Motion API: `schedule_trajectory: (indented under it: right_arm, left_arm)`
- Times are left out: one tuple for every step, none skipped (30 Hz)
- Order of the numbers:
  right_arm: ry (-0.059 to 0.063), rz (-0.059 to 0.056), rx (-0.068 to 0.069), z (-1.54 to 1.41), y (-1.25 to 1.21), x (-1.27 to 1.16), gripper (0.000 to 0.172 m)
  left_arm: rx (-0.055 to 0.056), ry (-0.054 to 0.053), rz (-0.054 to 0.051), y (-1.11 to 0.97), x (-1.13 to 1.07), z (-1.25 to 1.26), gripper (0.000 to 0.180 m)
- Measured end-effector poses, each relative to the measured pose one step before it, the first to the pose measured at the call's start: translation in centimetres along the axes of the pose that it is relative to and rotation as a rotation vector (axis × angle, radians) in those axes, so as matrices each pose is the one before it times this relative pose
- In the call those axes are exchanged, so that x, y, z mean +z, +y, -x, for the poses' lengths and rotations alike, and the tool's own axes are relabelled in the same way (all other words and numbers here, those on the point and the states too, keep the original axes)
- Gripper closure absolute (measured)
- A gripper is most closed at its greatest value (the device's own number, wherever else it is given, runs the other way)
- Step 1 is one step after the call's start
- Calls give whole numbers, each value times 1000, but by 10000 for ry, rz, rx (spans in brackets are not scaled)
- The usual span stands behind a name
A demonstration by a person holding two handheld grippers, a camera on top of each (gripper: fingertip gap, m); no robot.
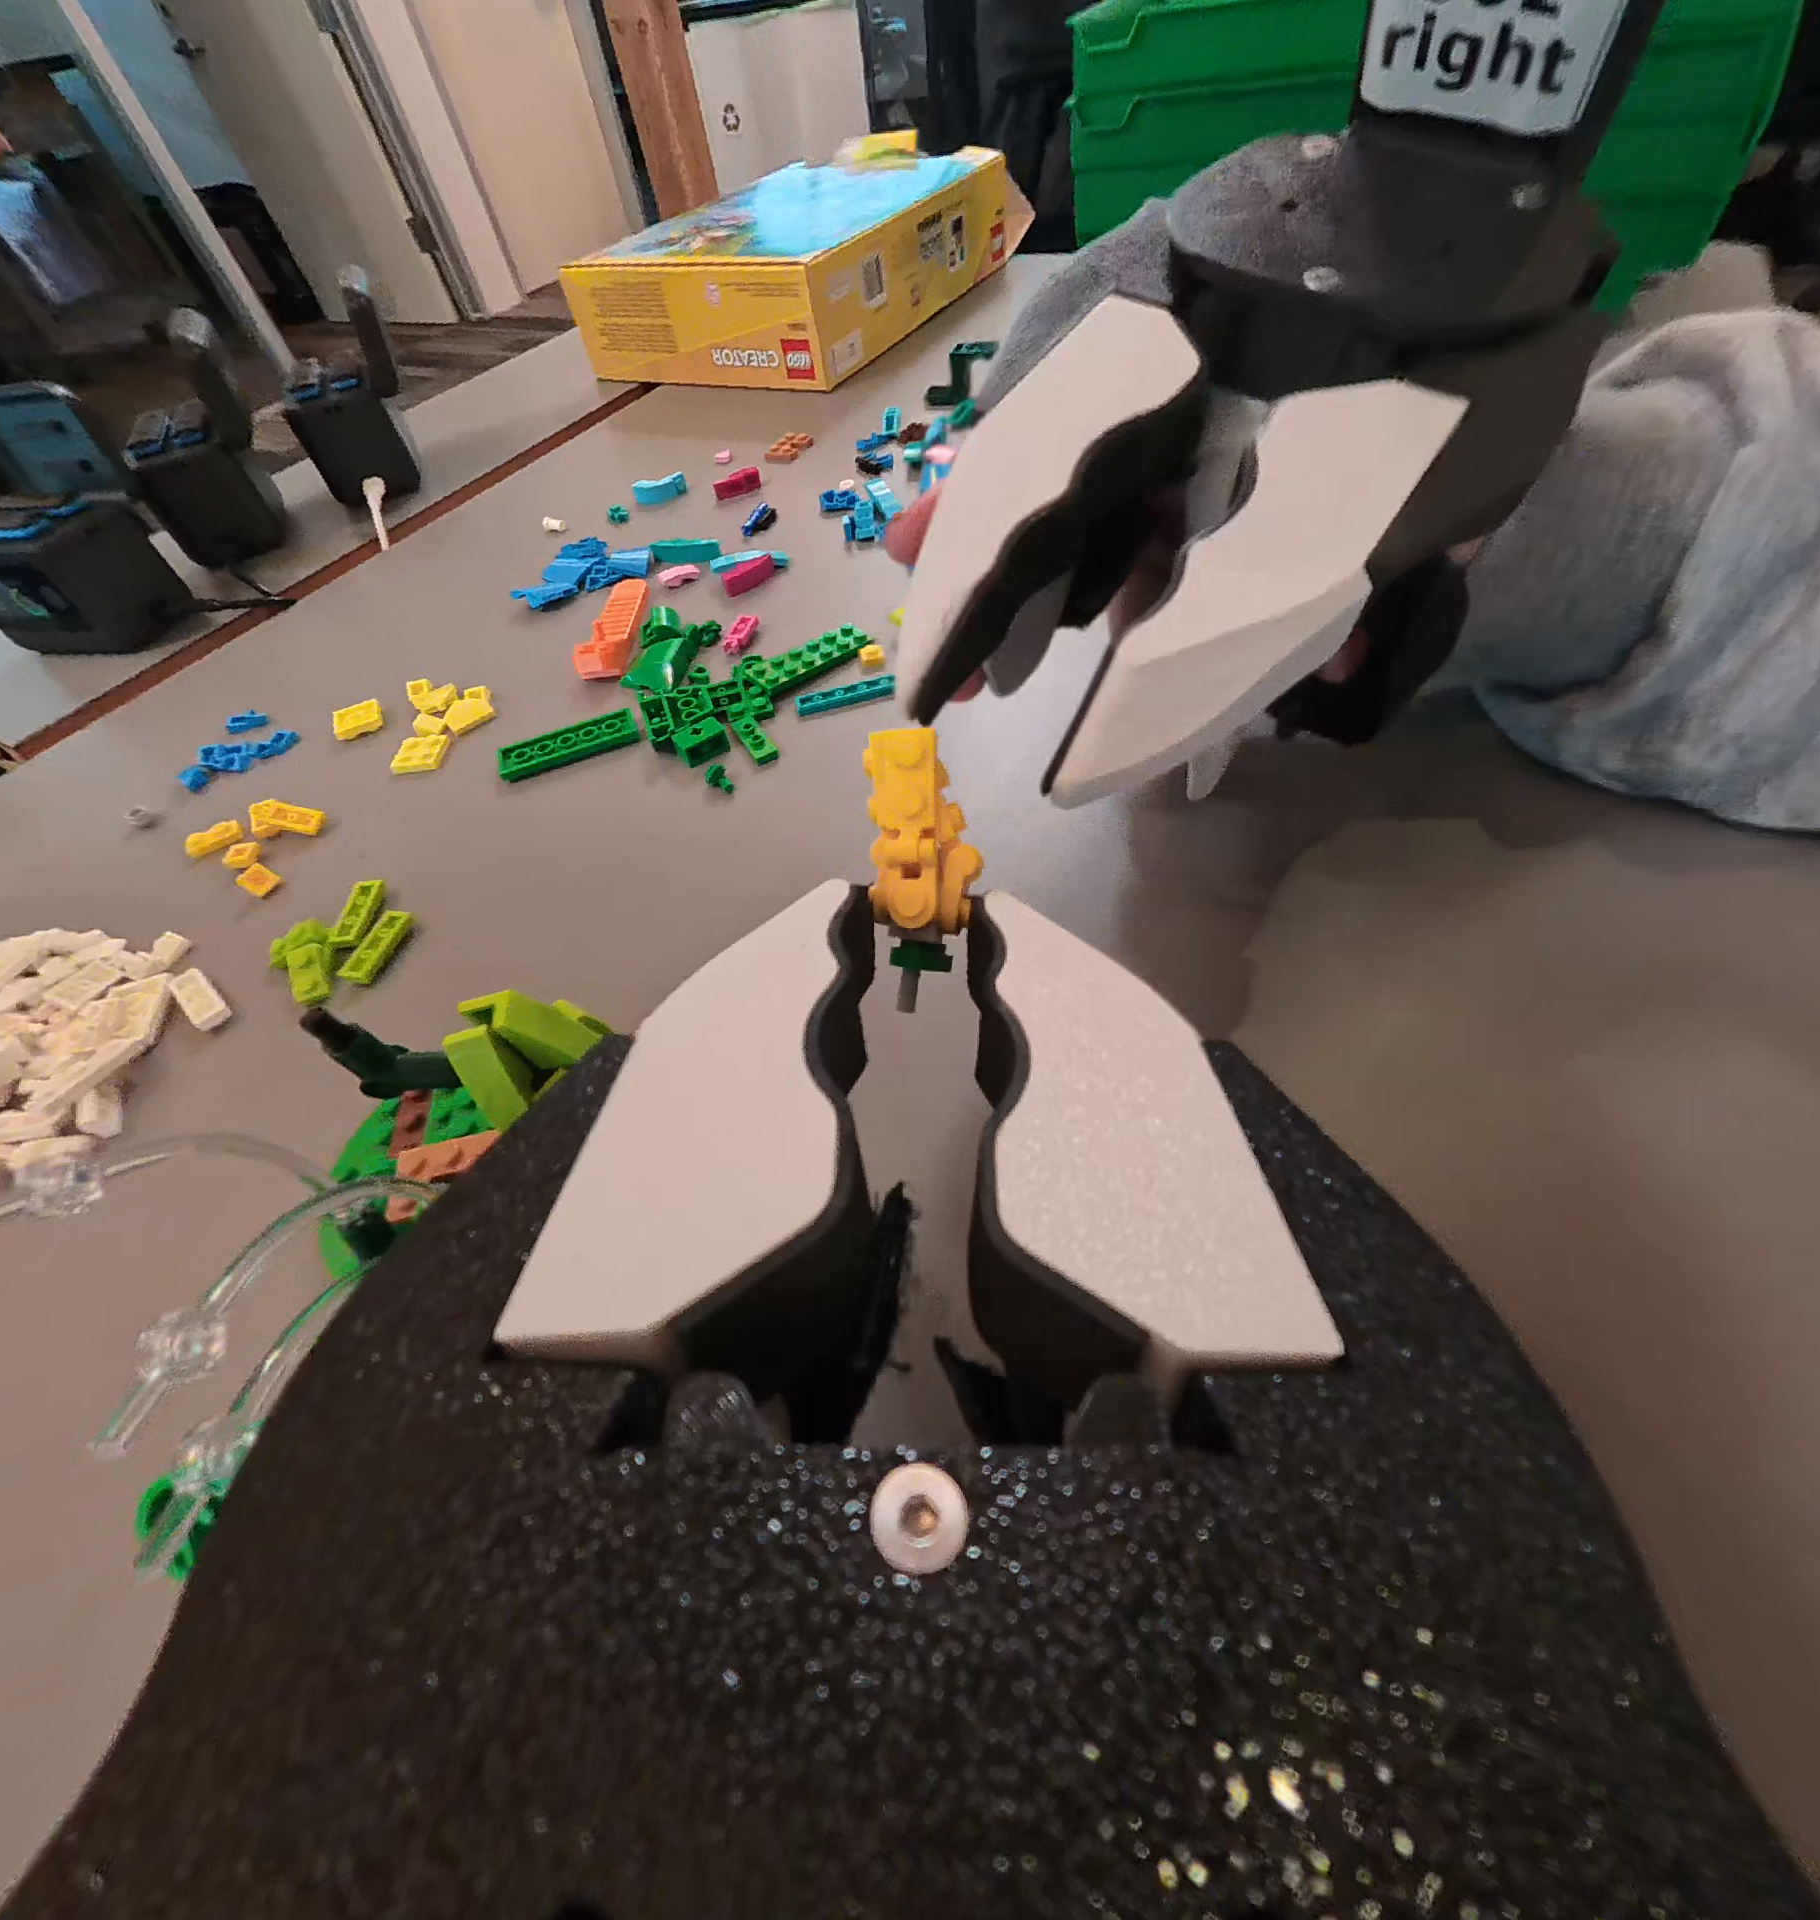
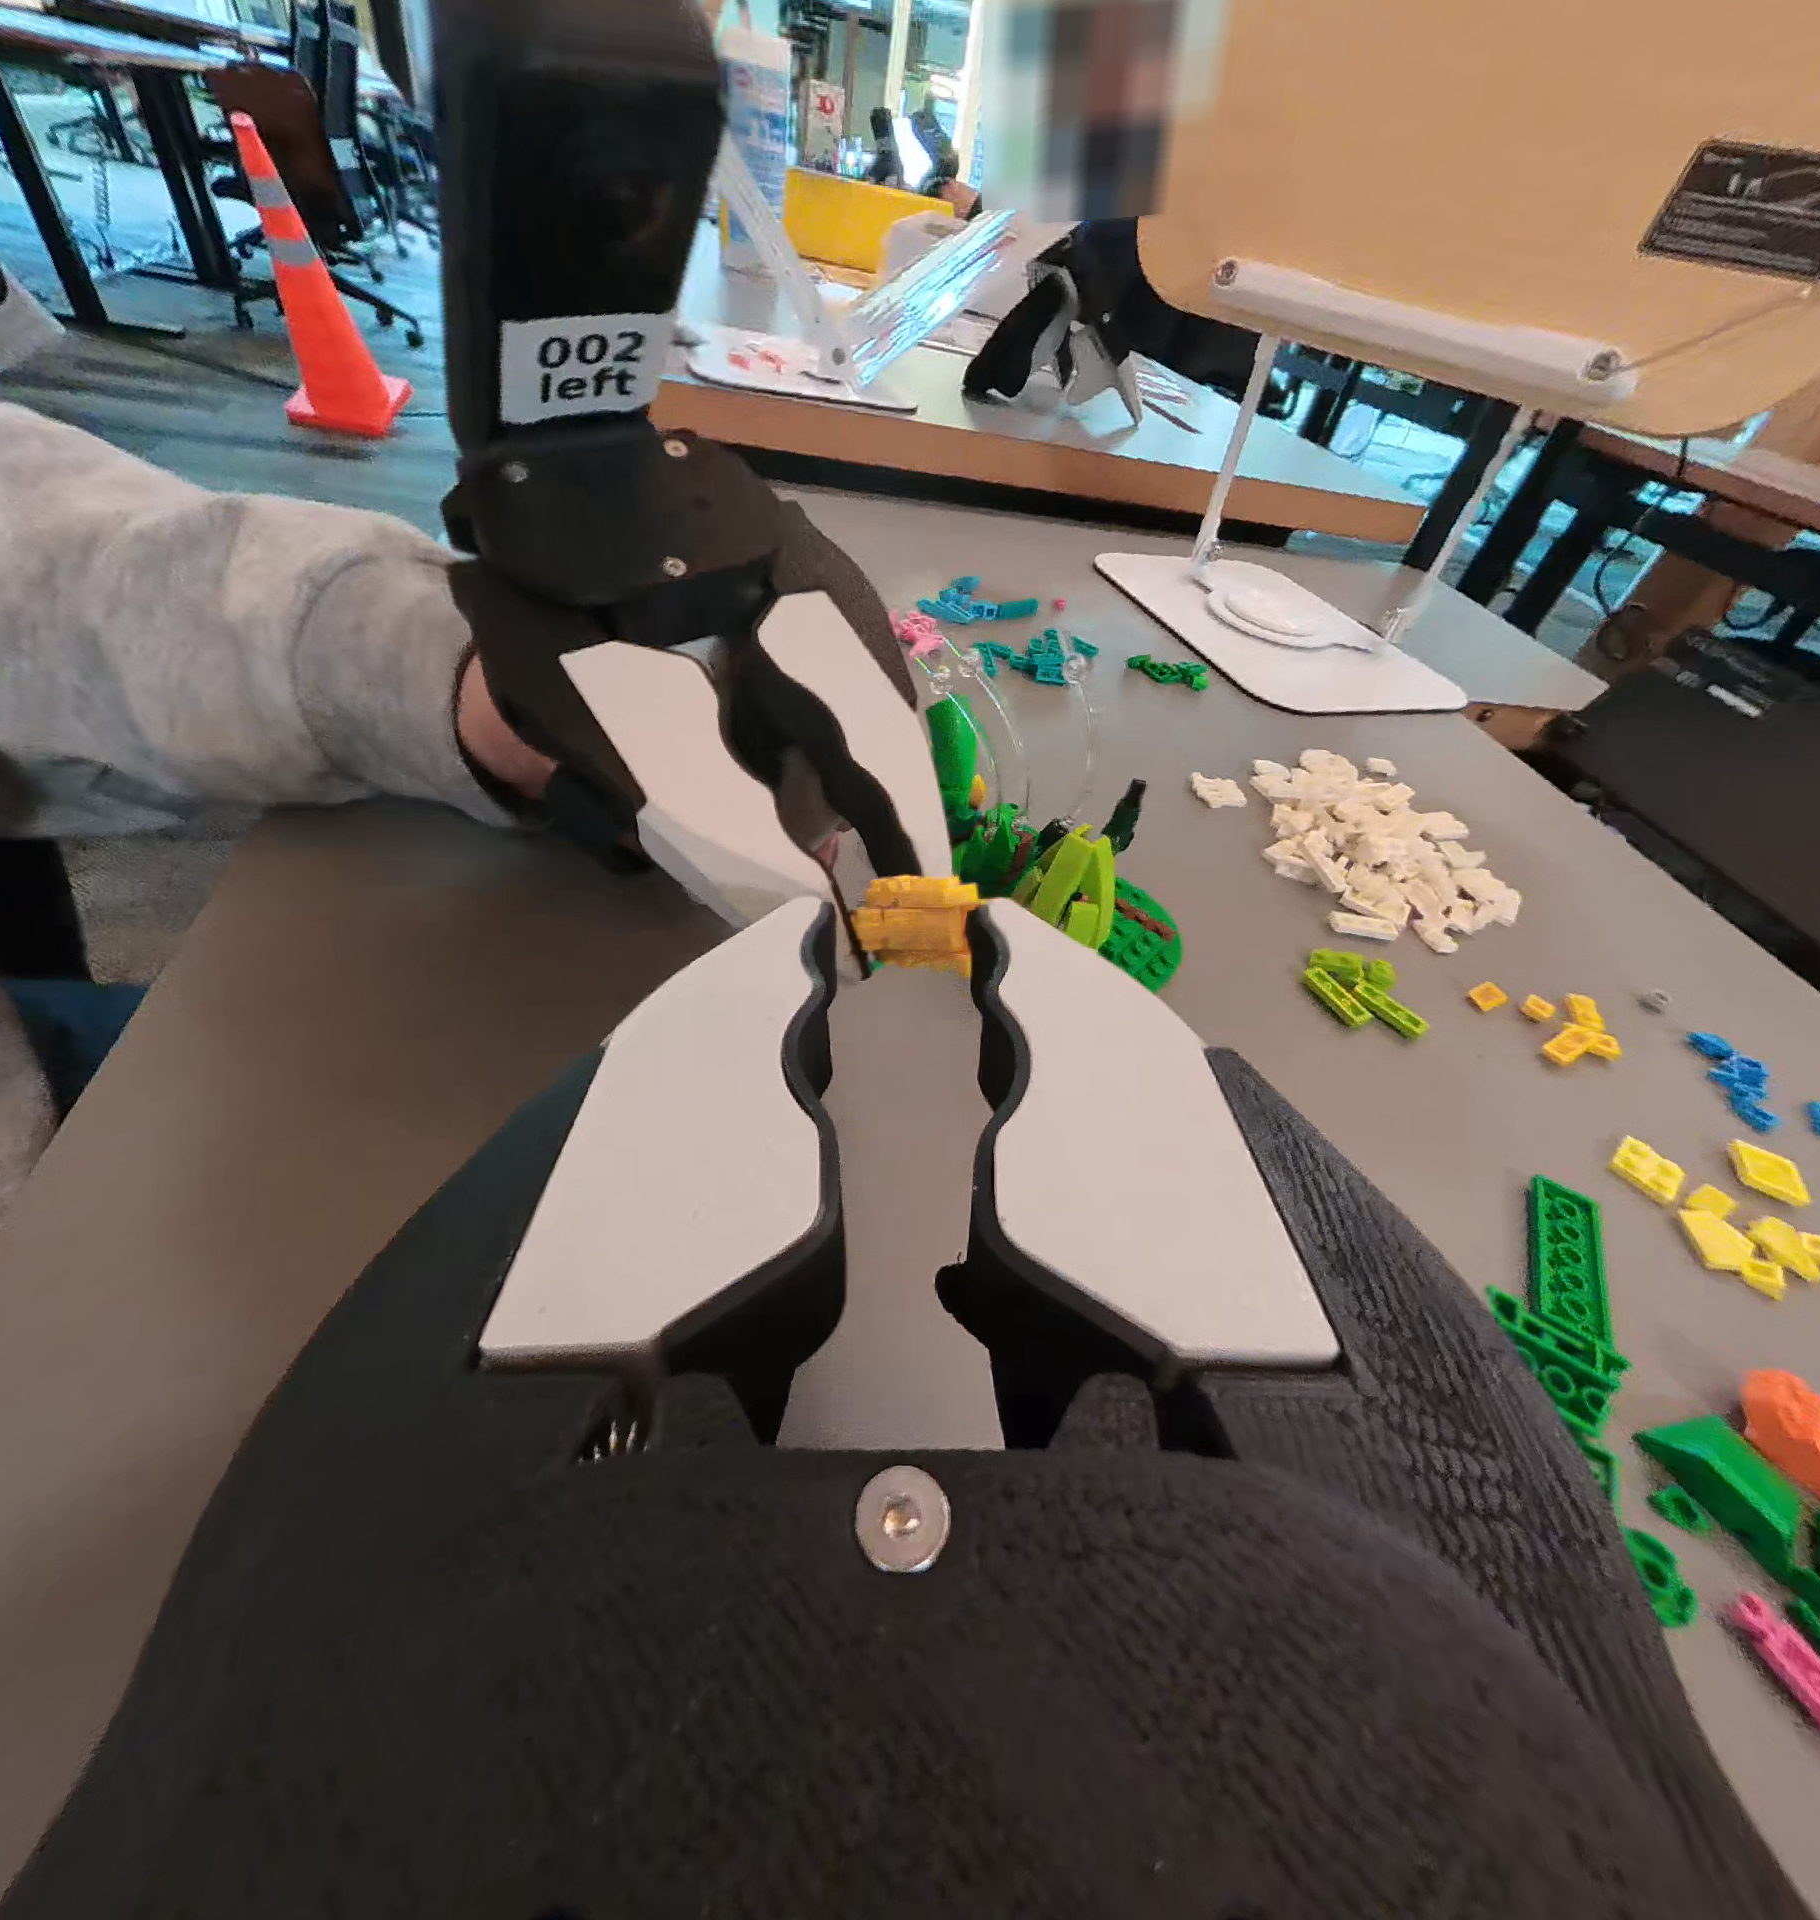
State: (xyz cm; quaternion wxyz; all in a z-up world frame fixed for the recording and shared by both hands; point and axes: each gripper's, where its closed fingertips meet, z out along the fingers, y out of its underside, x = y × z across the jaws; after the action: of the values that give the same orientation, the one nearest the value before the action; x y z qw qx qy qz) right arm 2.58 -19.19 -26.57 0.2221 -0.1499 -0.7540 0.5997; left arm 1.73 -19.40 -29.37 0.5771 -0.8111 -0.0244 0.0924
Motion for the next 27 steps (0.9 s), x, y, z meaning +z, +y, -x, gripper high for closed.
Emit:
schedule_trajectory:
  right_arm:
    - [-59, -1, 212, 8, 27, 79, 148]
    - [-46, 48, 193, 14, 62, 145, 148]
    - [-14, 92, 137, -11, 113, 150, 148]
    - [36, 76, 116, -82, 122, 140, 148]
    - [96, 55, 157, -202, 93, 92, 149]
    - [70, 64, 190, -196, 100, 59, 151]
    - [-2, 49, 207, -90, 74, 72, 151]
    - [-33, -16, 243, -32, -20, 86, 151]
    - [-82, -45, 285, 51, -86, 105, 151]
    - [-98, -63, 281, 83, -108, 121, 151]
    - [-40, -58, 238, 7, -103, 110, 152]
    - [-11, -37, 208, -31, -47, 99, 152]
    - [-23, -45, 208, -31, -69, 77, 153]
    - [49, -51, 214, -131, -83, 41, 156]
    - [78, -57, 183, -166, -78, 32, 161]
    - [45, -57, 150, -108, -96, 31, 164]
    - [51, -4, 157, -107, -28, 41, 167]
    - [23, 35, 126, -50, 49, 72, 167]
    - [51, 63, 50, -77, 100, 83, 167]
    - [114, 107, -5, -130, 140, 89, 167]
    - [105, 80, -35, -93, 104, 102, 167]
    - [121, 44, -27, -104, 45, 87, 166]
    - [111, 20, -25, -88, -3, 78, 166]
    - [99, -10, -62, -60, -70, 67, 166]
    - [116, -24, -135, -38, -79, 54, 167]
    - [113, -19, -271, 20, -100, 18, 167]
    - [148, -27, -466, 14, -125, -34, 167]
  left_arm:
    - [305, -206, 65, 88, 67, 57, 163]
    - [340, -274, 86, 130, 58, 140, 163]
    - [303, -285, 107, 163, 40, 191, 163]
    - [282, -263, 113, 113, -14, 203, 163]
    - [321, -309, 83, 33, -47, 255, 163]
    - [341, -305, 16, -73, -68, 221, 163]
    - [348, -305, 35, -99, -64, 195, 163]
    - [444, -336, 140, 41, -14, 201, 163]
    - [551, -339, 187, 113, 31, 120, 163]
    - [542, -343, 202, 130, 46, 99, 163]
    - [540, -362, 211, 146, 28, 165, 163]
    - [507, -349, 166, 94, -8, 208, 163]
    - [406, -282, 115, 56, -37, 178, 163]
    - [275, -177, 66, 26, -25, 76, 163]
    - [208, -149, 36, -2, -39, 97, 163]
    - [232, -147, 51, -10, -40, 86, 163]
    - [269, -166, 55, 2, -27, 91, 163]
    - [312, -181, 131, 102, 4, 105, 163]
    - [313, -164, 144, 134, 27, 51, 163]
    - [281, -151, 158, 138, 19, 38, 163]
    - [242, -148, 160, 135, 31, 52, 163]
    - [180, -131, 123, 92, 7, 74, 163]
    - [136, -121, 84, 59, 0, 92, 163]
    - [56, -81, 51, 52, 3, 78, 163]
    - [-52, -31, -2, 12, -8, 66, 163]
    - [-173, 40, -29, 19, 15, 28, 163]
    - [-330, 103, -111, -68, -7, 9, 163]
